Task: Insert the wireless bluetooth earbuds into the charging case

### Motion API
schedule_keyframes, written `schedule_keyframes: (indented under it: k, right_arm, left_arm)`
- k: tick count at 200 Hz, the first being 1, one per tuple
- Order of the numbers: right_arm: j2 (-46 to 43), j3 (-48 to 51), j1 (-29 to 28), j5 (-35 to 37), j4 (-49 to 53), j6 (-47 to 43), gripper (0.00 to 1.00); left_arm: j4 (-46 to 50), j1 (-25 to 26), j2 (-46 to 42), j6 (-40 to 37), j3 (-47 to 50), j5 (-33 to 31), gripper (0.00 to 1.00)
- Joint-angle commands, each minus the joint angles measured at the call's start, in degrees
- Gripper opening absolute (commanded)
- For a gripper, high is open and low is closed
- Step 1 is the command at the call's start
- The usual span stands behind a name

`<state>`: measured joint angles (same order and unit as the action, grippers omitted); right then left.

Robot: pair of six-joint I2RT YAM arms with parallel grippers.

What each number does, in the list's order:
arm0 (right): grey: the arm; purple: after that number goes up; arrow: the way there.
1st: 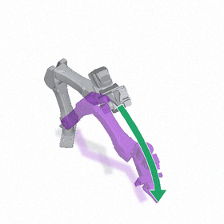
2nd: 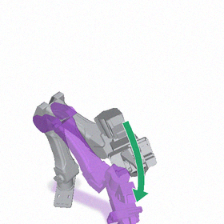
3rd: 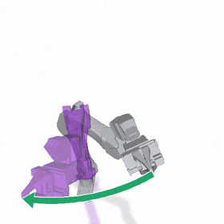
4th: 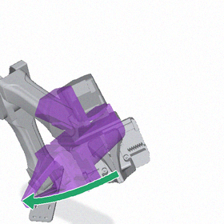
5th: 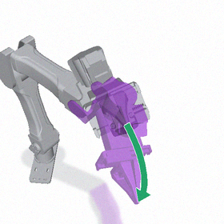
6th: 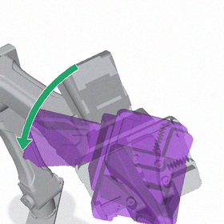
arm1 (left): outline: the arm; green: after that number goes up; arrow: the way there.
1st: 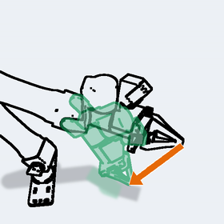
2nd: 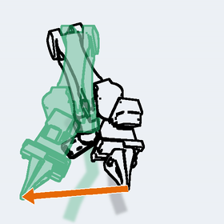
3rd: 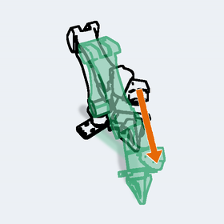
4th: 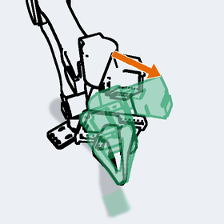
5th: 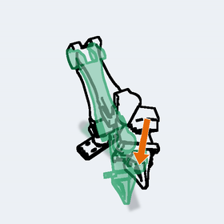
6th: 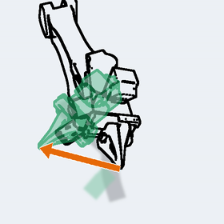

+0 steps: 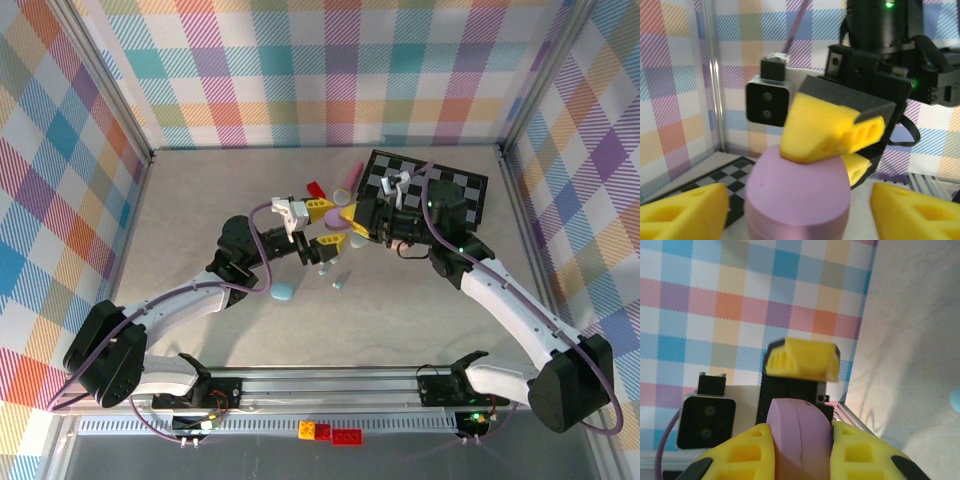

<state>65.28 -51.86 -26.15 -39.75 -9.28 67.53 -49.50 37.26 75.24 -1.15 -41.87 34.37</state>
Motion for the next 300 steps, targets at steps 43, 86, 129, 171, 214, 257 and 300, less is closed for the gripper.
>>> schedule_keyframes:
  k: [43,86,129,171,214,257,300]
  right_arm:
    - [-8.1,11.6,10.7,16.0,13.0,-10.9,0.08]
    - [-3.4,20.1,15.2,17.5,10.2,-14.2,0.08]
    - [5.3,26.0,16.1,21.2,4.1,-15.6,0.07]
    - [8.5,28.6,16.3,24.6,3.3,-17.1,0.10]
    - [5.5,26.5,16.5,30.2,12.3,-20.8,0.55]
    - [-1.7,18.9,16.4,33.9,25.7,-32.9,0.78]
    - [-3.6,14.2,8.9,29.5,23.8,-49.5,0.82]
  left_arm:
    - [12.6,0.4,-6.1,-6.4,5.3,-2.6,1.00]
    - [26.3,0.4,-11.6,-12.5,7.9,-7.0,1.00]
    - [32.7,0.4,-12.2,-16.2,6.8,-10.5,1.00]
    - [34.4,0.3,-10.3,-17.6,5.2,-11.5,1.00]
    - [43.9,0.2,-6.9,-14.8,0.7,-19.9,1.00]
    - [48.4,-1.0,-2.7,-10.8,-3.0,-25.8,1.00]
    - [49.1,-10.2,1.5,8.2,-4.4,-29.0,1.00]
